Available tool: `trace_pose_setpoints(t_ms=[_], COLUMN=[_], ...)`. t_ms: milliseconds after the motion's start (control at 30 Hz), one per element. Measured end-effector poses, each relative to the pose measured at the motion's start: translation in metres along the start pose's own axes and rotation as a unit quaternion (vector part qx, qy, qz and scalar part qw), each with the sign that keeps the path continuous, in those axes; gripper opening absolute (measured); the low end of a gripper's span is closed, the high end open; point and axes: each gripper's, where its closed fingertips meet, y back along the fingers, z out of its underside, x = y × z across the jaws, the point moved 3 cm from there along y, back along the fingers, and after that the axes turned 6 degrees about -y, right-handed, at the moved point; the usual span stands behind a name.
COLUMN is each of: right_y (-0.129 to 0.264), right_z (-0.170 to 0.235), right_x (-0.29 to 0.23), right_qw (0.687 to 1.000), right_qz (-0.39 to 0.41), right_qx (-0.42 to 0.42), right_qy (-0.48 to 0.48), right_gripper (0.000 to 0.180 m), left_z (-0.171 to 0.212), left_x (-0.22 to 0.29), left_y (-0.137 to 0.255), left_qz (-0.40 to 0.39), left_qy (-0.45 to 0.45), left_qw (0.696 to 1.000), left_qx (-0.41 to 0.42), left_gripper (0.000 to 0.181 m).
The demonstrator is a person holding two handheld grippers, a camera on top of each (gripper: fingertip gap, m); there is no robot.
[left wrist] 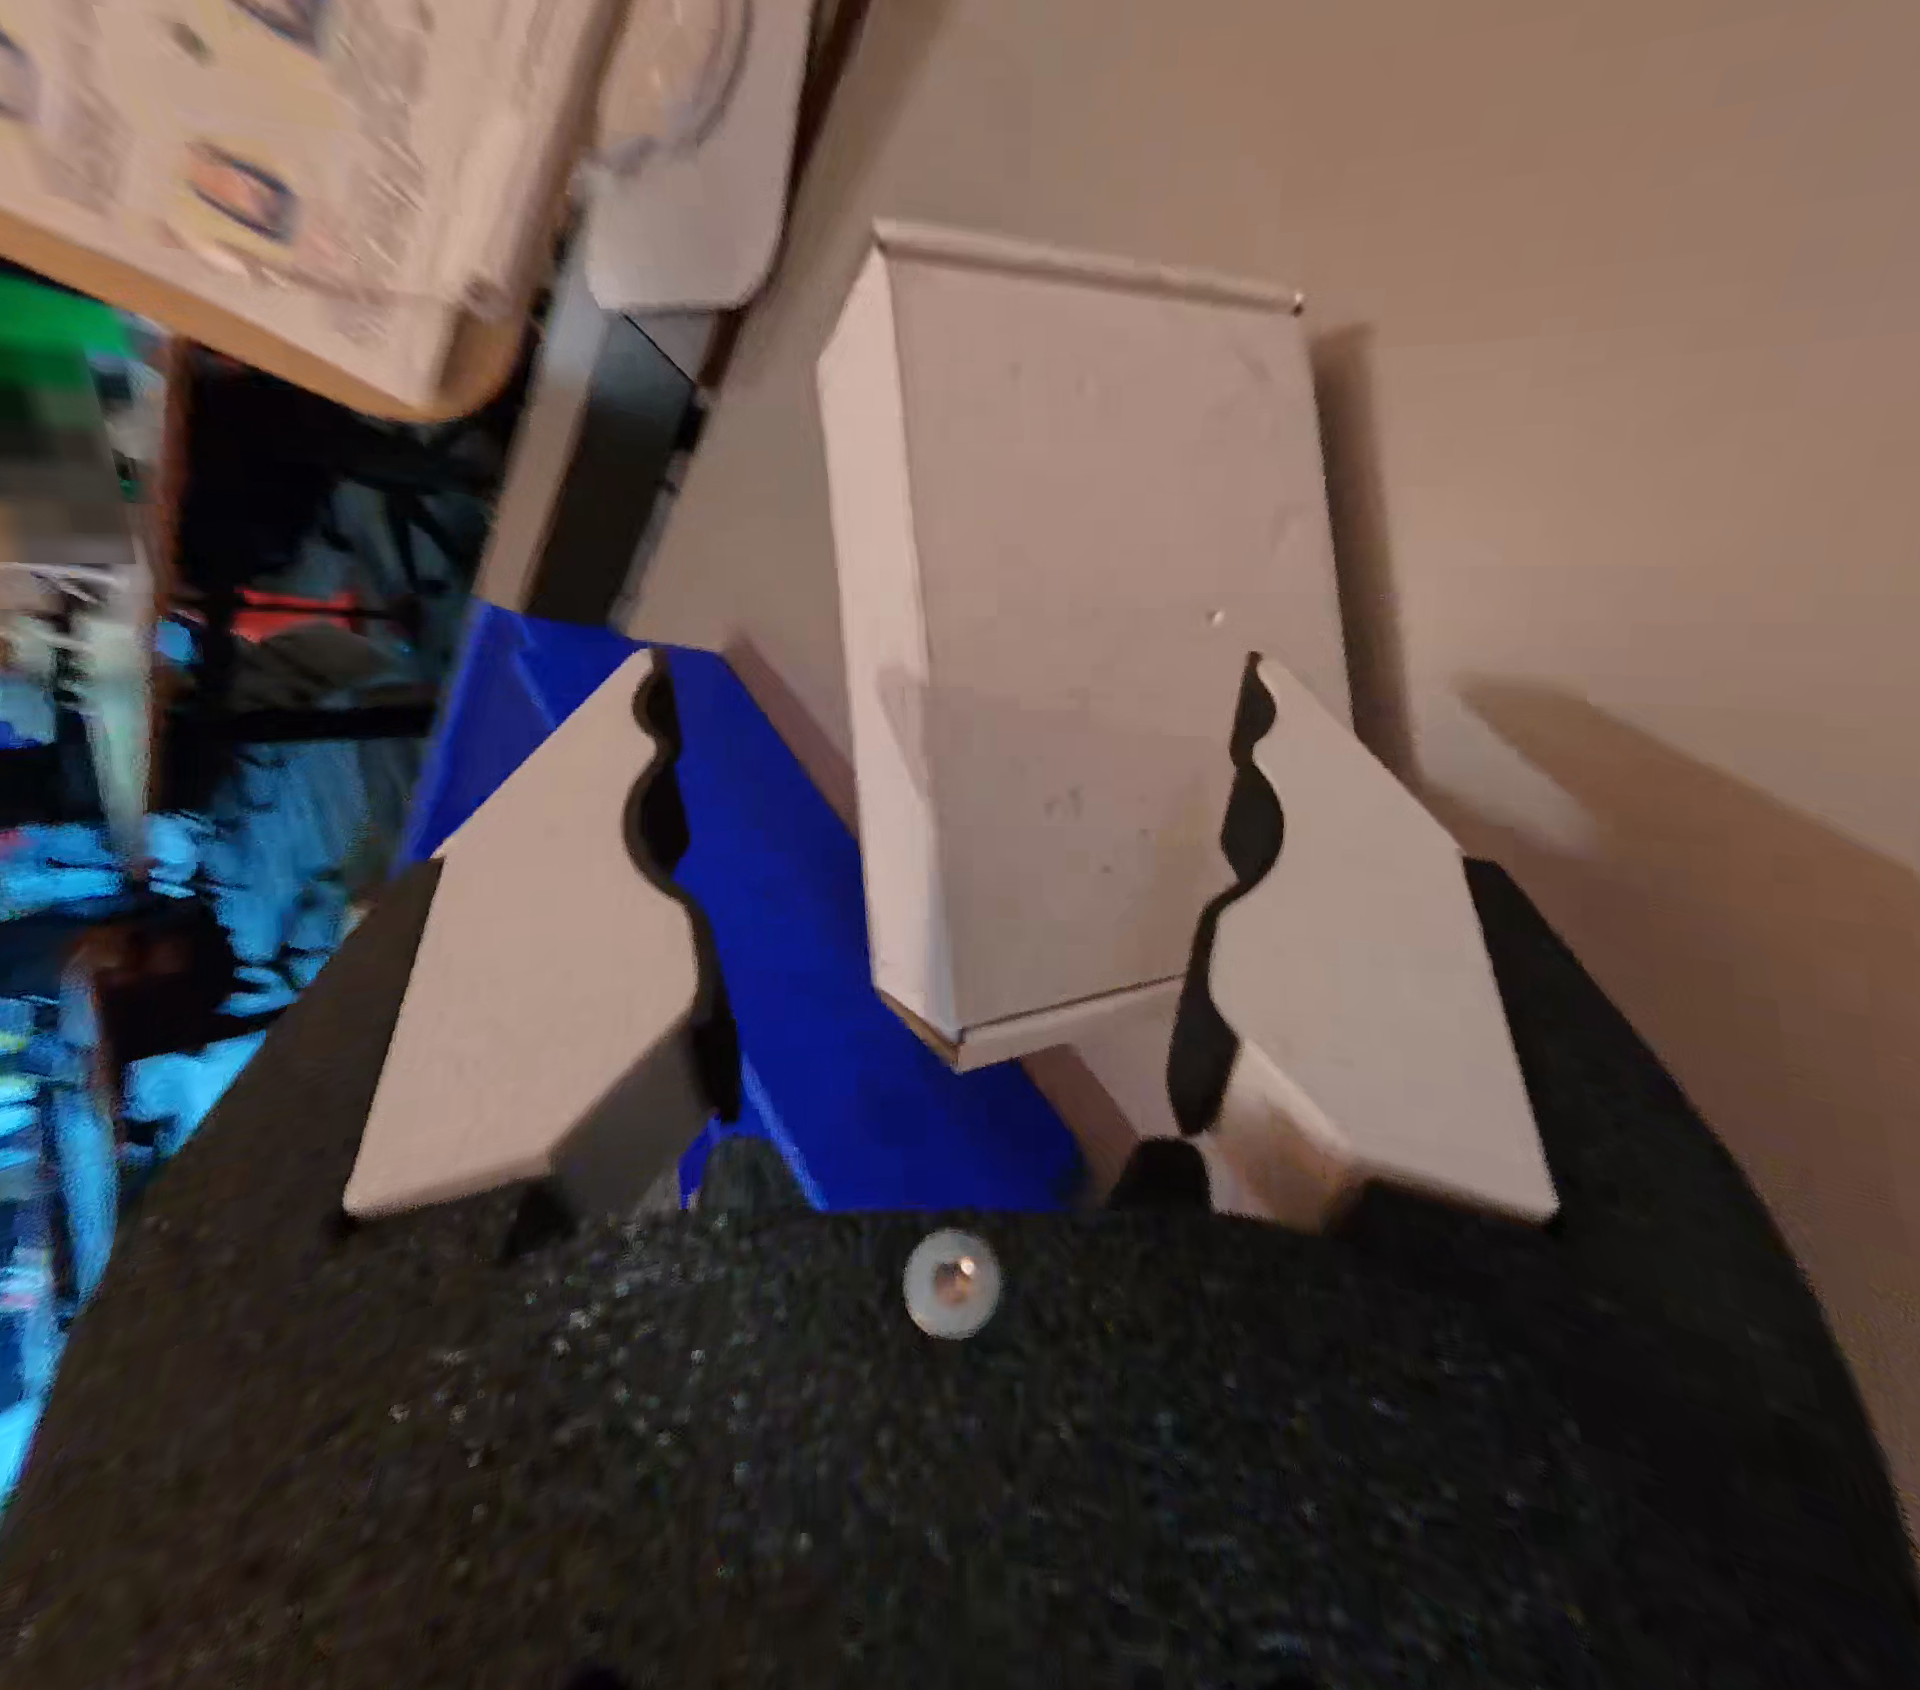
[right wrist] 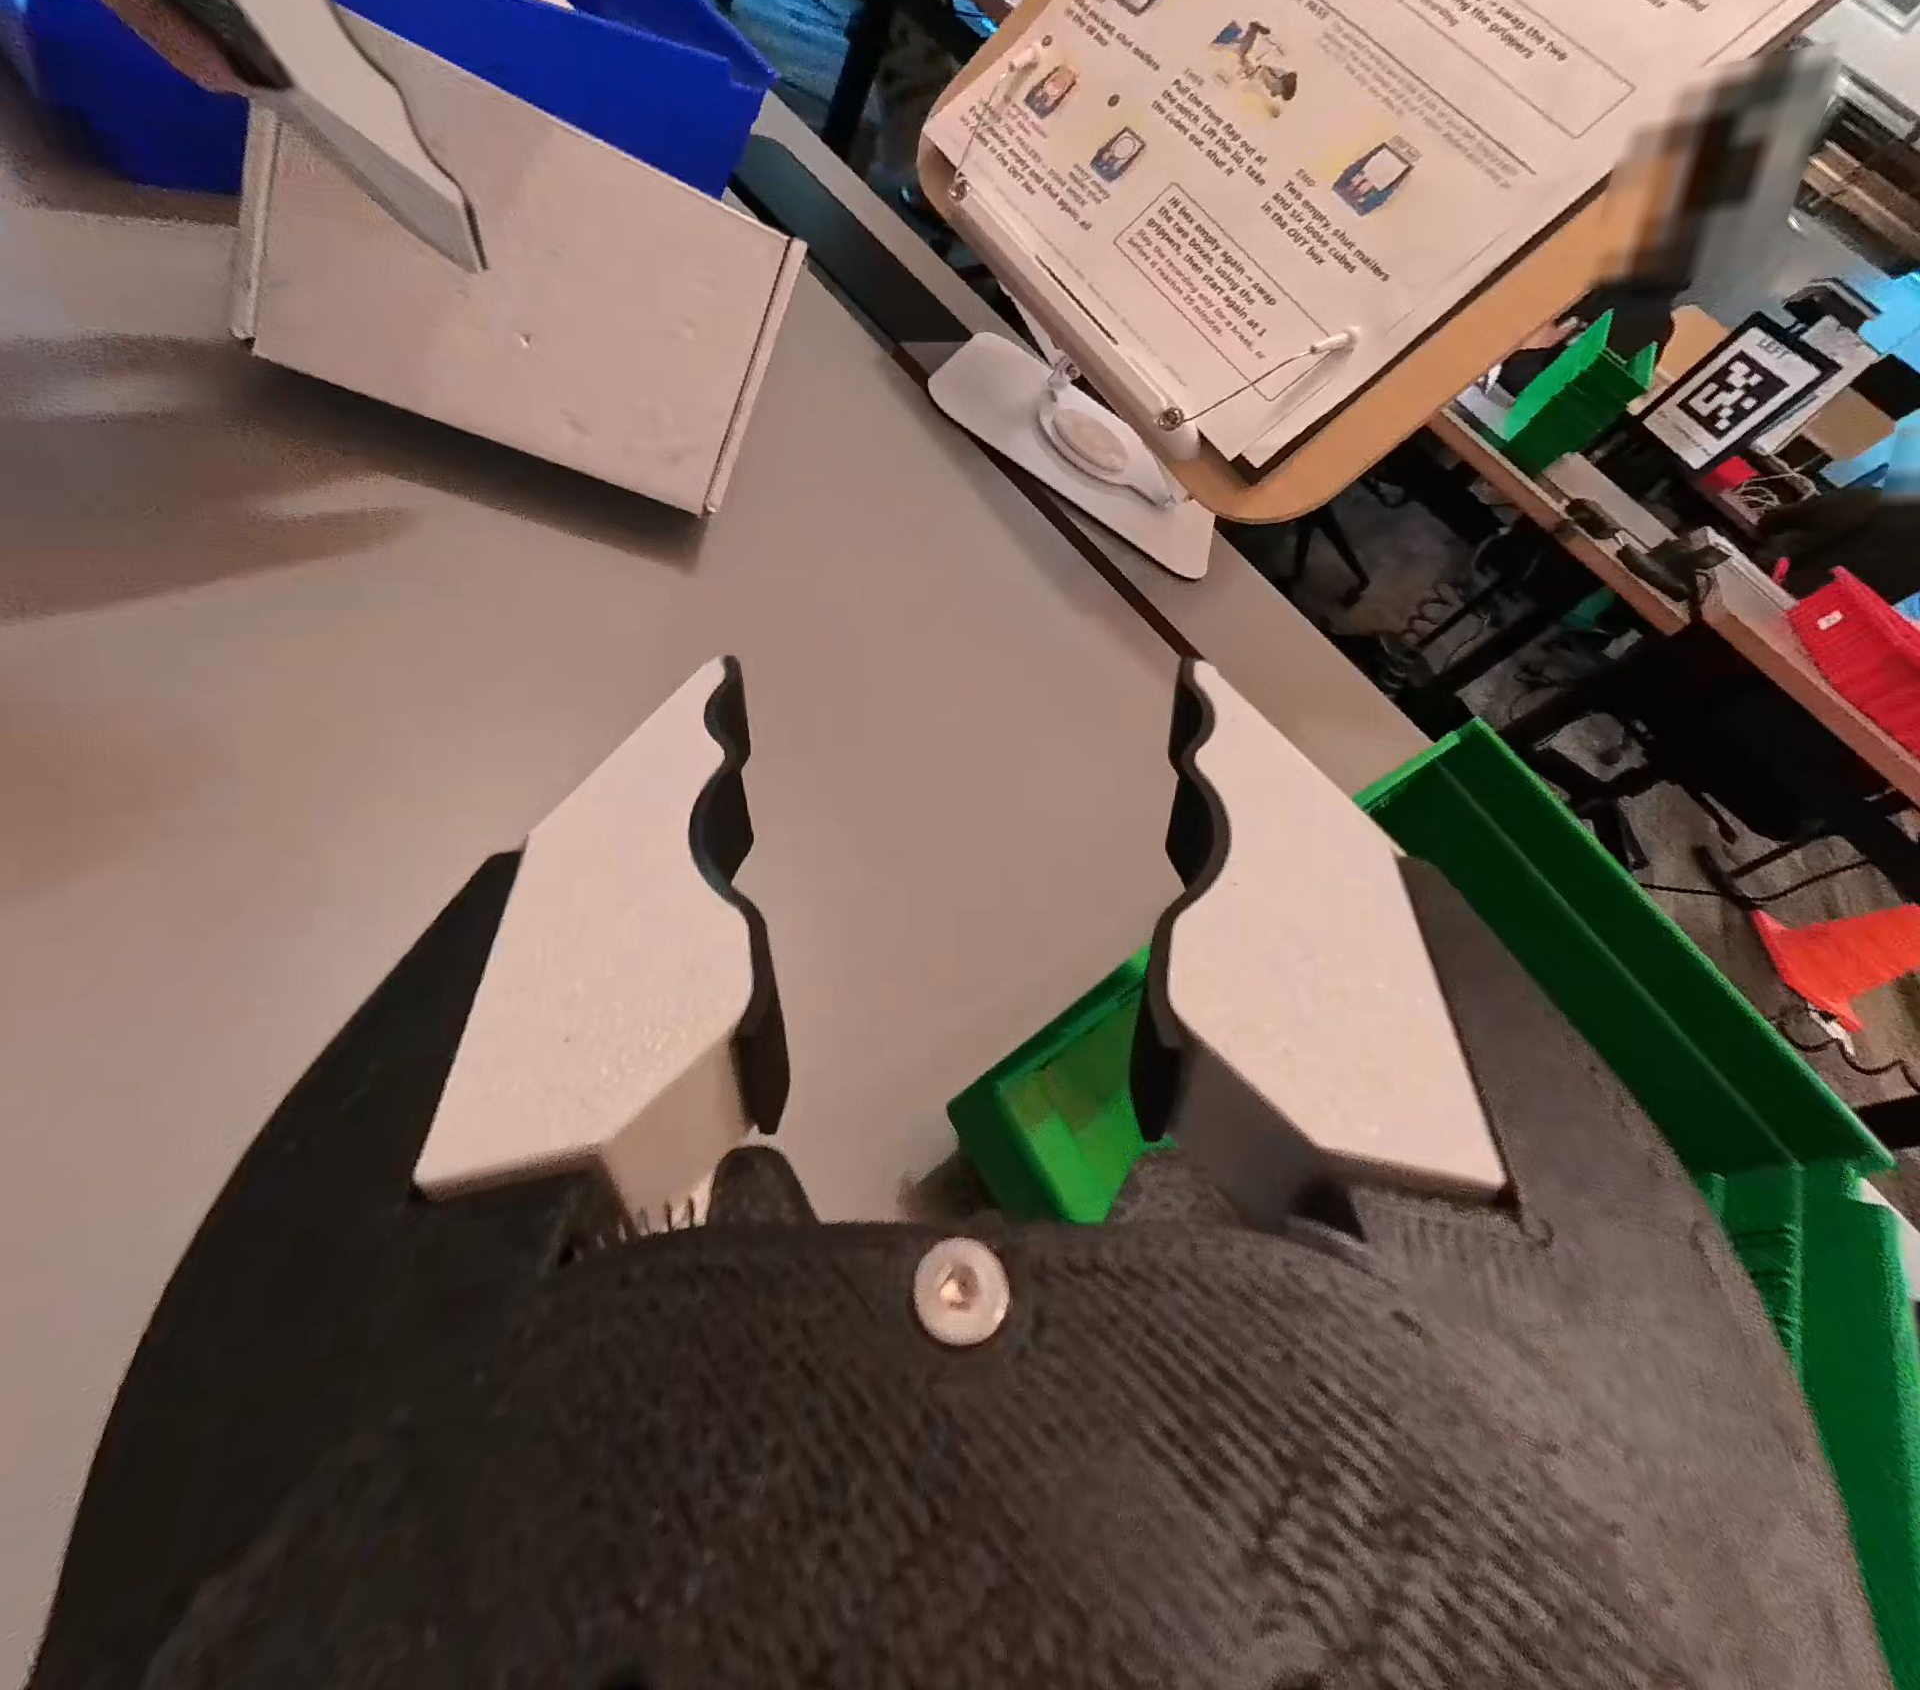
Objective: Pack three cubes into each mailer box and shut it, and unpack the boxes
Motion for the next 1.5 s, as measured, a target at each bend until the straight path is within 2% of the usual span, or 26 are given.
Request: trace_pose_setpoints(t_ms=[33, 133, 233, 300, 333, 400, 567, 667, 800, 933, 1100, 1200, 1333, 1400, 1433, 1500], right_y=[-0.001, -0.002, -0.003, -0.005, -0.005, -0.005, -0.009, -0.01, -0.009, -0.009, -0.004, -0.002, 0.0, 0.002, 0.004, 0.007], right_z=[0.001, 0.001, 0.002, 0.004, 0.004, 0.006, 0.005, 0.001, -0.001, -0.003, -0.003, -0.001, 0.001, 0.0, -0.002, -0.004], right_x=[0.0, 0.001, 0.002, 0.001, 0.0, -0.003, -0.014, -0.026, -0.046, -0.061, -0.071, -0.07, -0.065, -0.065, -0.067, -0.072], right_qw=[1.0, 1.0, 1.0, 1.0, 1.0, 1.0, 0.999, 0.998, 0.992, 0.986, 0.98, 0.979, 0.979, 0.977, 0.976, 0.972], right_qz=[-0.003, -0.006, -0.006, -0.009, -0.012, -0.019, -0.047, -0.069, -0.112, -0.143, -0.171, -0.173, -0.162, -0.162, -0.166, -0.175], right_qx=[0.001, 0.005, 0.002, -0.001, -0.002, -0.004, -0.007, -0.005, -0.006, -0.005, 0.003, -0.001, -0.005, 0.001, 0.003, 0.008], right_qy=[-0.003, -0.016, -0.012, -0.012, -0.013, -0.013, -0.01, 0.009, 0.059, 0.084, 0.103, 0.106, 0.125, 0.138, 0.143, 0.155], right_gripper=[0.081, 0.081, 0.081, 0.081, 0.081, 0.081, 0.081, 0.081, 0.081, 0.081, 0.081, 0.081, 0.081, 0.079, 0.079, 0.078], left_z=[0.004, 0.002, 0.027, 0.037, 0.039, 0.039, 0.043, 0.038, 0.01, -0.004, -0.018, -0.036, -0.058, -0.058, -0.056, -0.055], left_x=[0.003, 0.021, 0.026, 0.025, 0.027, 0.028, 0.026, 0.033, 0.069, 0.104, 0.137, 0.133, 0.106, 0.096, 0.092, 0.085], left_y=[-0.006, -0.014, -0.041, -0.06, -0.069, -0.08, -0.096, -0.087, -0.051, -0.028, -0.006, 0.014, 0.043, 0.035, 0.027, 0.011], left_qz=[0.026, 0.075, 0.067, 0.074, 0.096, 0.149, 0.252, 0.292, 0.358, 0.334, 0.298, 0.304, 0.342, 0.374, 0.389, 0.415], left_qy=[0.021, 0.004, -0.046, -0.028, -0.015, 0.013, 0.019, -0.012, -0.004, -0.085, -0.204, -0.158, -0.056, -0.011, 0.014, 0.074], left_qw=[0.999, 0.997, 0.99, 0.987, 0.985, 0.979, 0.959, 0.95, 0.932, 0.938, 0.93, 0.93, 0.911, 0.901, 0.897, 0.885], left_qx=[-0.014, -0.015, -0.114, -0.139, -0.143, -0.136, -0.13, -0.112, -0.05, -0.02, 0.065, 0.13, 0.221, 0.221, 0.211, 0.196], left_gripper=[0.11, 0.113, 0.126, 0.139, 0.139, 0.127, 0.136, 0.138, 0.137, 0.137, 0.136, 0.108, 0.066, 0.019, 0.001, 0.0])
